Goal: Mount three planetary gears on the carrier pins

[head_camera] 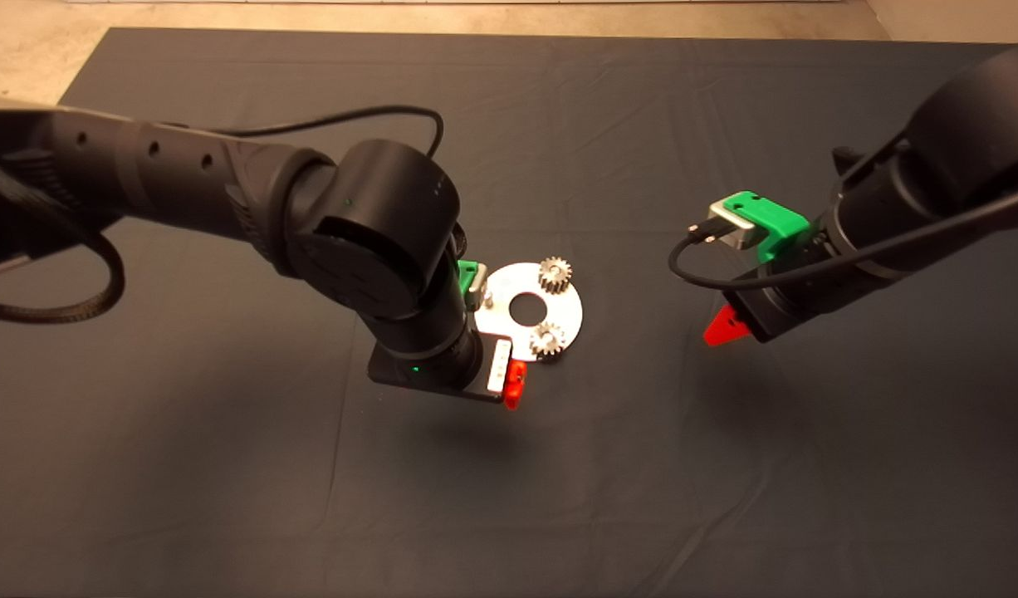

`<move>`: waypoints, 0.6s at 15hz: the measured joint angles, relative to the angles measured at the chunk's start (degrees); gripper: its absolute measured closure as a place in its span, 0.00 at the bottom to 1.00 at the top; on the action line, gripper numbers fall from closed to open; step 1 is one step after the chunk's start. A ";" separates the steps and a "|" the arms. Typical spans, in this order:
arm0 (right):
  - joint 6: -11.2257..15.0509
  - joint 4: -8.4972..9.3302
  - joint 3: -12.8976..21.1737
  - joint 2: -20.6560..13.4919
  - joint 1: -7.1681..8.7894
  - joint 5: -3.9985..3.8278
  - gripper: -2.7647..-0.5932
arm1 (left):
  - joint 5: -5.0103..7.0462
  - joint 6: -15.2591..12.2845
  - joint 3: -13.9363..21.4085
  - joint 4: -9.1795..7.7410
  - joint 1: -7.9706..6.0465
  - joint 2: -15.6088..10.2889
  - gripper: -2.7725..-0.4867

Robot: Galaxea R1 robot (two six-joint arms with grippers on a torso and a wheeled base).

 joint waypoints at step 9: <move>4.95 0.61 7.06 -1.94 1.07 0.01 0.40 | -0.02 6.85 -9.22 1.82 1.83 1.58 0.00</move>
